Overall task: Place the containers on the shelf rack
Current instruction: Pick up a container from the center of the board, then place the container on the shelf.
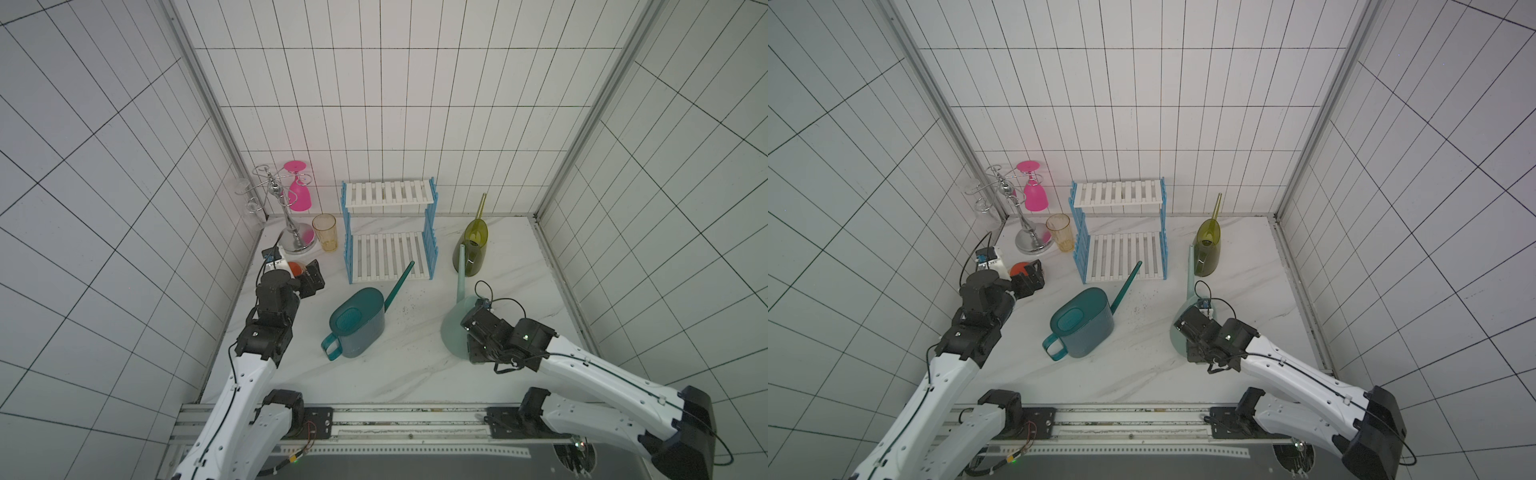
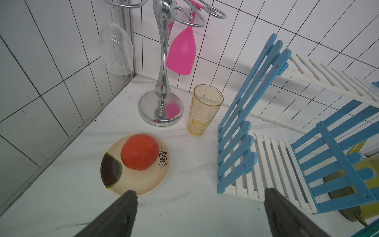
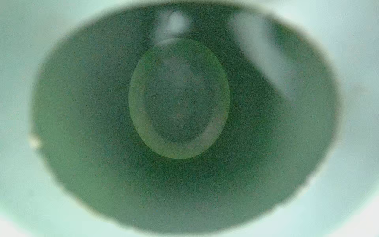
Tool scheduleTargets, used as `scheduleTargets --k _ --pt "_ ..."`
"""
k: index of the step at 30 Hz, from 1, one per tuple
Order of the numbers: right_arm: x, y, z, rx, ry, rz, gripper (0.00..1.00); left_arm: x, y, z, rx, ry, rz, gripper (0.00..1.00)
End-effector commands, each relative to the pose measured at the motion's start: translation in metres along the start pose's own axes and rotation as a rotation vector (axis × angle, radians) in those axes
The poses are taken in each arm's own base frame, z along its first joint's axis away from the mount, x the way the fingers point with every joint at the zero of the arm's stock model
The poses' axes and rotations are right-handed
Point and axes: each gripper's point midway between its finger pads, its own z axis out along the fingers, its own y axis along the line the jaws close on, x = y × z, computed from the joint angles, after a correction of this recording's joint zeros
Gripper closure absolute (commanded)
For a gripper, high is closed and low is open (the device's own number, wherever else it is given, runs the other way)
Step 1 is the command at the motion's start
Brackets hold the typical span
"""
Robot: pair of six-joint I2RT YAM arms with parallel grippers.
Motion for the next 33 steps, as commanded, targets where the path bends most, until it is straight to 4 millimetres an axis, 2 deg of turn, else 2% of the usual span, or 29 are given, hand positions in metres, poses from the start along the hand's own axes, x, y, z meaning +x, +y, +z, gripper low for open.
scheduleTargets --k 1,5,15,21,24,28,30,33 --pt "0.0 -0.007 -0.009 0.006 -0.02 0.012 0.93 0.004 0.0 -0.002 0.004 0.007 -0.007 0.02" --pt "-0.002 -0.009 -0.021 -0.01 -0.043 0.019 0.98 0.0 -0.003 -0.003 0.012 0.009 -0.018 0.01" --pt "-0.011 -0.018 -0.061 -0.042 -0.096 -0.006 1.0 0.002 -0.005 -0.003 0.02 0.026 -0.018 0.01" --pt "-0.014 -0.005 -0.086 -0.139 -0.087 -0.058 1.0 0.002 -0.008 -0.003 0.036 0.031 -0.025 0.01" --pt "-0.02 0.004 -0.109 -0.196 -0.098 -0.088 1.0 0.001 -0.008 -0.002 0.033 0.031 -0.019 0.01" --pt "-0.035 0.002 -0.136 -0.193 -0.146 -0.124 1.0 0.003 -0.008 -0.001 0.037 0.039 -0.02 0.01" --pt "-0.042 0.005 -0.14 -0.181 -0.154 -0.144 1.0 0.004 -0.009 -0.001 0.04 0.045 -0.024 0.01" --pt "-0.049 0.022 -0.138 -0.197 -0.132 -0.186 1.0 0.003 -0.012 -0.001 0.05 0.049 -0.035 0.01"
